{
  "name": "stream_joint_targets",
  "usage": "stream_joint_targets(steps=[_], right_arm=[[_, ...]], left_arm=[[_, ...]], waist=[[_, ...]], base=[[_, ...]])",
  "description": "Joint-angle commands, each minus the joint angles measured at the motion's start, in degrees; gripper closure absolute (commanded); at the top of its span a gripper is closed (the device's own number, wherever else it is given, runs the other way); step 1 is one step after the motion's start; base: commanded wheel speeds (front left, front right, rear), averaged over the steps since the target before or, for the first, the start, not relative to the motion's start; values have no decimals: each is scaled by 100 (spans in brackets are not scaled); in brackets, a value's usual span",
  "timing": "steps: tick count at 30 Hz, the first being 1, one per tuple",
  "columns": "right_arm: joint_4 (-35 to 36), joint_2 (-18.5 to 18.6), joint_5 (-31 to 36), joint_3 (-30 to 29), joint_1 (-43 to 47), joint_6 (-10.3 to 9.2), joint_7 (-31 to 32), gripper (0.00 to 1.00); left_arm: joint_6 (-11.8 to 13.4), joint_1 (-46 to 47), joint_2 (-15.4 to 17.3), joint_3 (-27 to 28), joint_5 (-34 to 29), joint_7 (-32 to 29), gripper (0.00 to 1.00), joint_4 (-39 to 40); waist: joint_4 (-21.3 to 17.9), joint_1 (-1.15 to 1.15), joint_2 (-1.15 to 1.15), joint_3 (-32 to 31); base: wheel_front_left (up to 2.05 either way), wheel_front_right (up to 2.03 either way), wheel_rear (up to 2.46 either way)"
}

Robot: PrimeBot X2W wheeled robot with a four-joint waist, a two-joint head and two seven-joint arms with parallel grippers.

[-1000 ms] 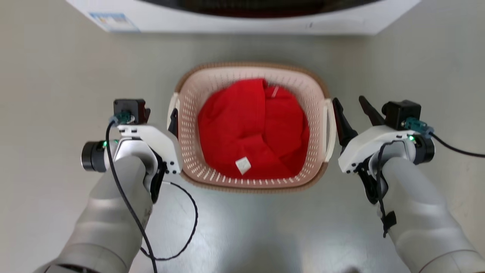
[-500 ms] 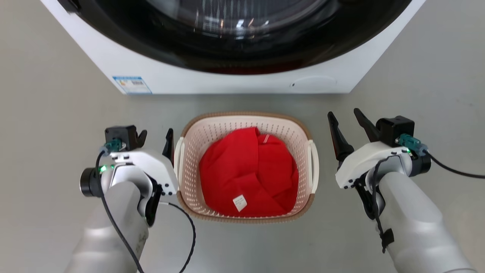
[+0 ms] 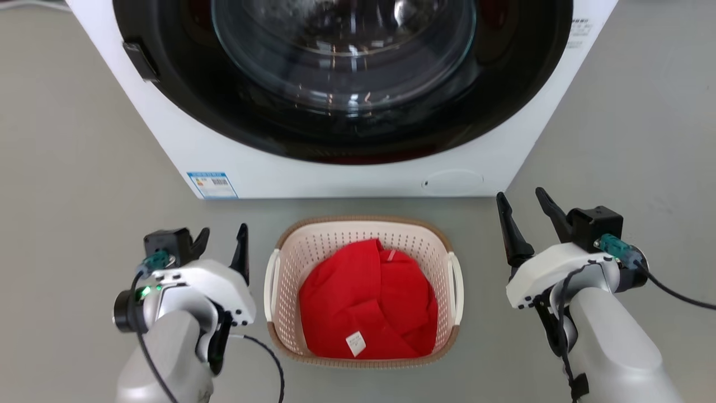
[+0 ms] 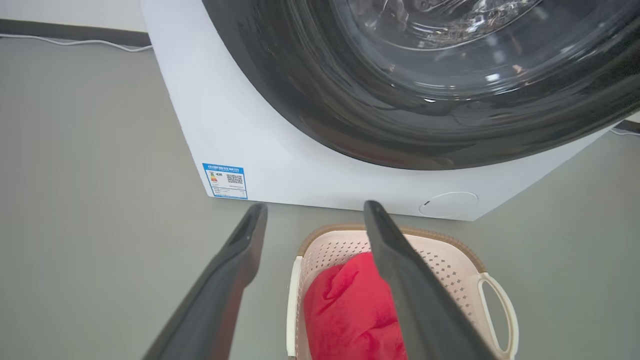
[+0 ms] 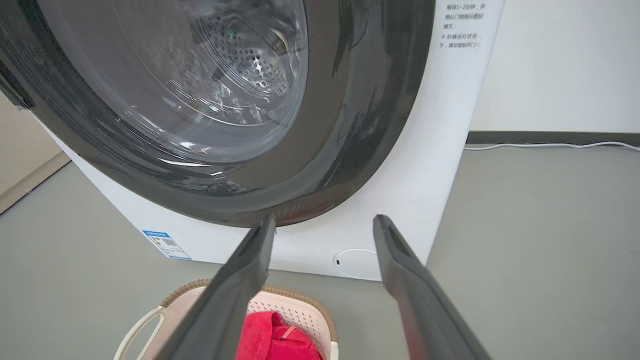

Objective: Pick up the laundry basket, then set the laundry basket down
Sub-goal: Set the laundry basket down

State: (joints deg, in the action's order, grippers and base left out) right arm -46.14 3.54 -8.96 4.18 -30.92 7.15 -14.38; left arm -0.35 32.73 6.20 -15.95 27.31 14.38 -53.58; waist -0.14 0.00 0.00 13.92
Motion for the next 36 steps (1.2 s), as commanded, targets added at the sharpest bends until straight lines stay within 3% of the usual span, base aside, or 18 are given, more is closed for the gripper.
stream_joint_targets(steps=[1,22,36], right_arm=[[241,-67,88,78,90,34,-62,0],[1926,-67,246,-299,1630,34,-62,0],[2360,-67,219,-504,2459,34,-62,0]], left_arm=[[40,-70,208,226,-70,62,0,201],[-20,-1776,27,1394,-658,62,0,2081],[-146,-2852,-150,2048,-796,62,0,2831]], waist=[[25,0,0,-179],[30,0,0,-991],[-88,0,0,-1361]], base=[[0,0,0],[0,0,0],[0,0,0]])
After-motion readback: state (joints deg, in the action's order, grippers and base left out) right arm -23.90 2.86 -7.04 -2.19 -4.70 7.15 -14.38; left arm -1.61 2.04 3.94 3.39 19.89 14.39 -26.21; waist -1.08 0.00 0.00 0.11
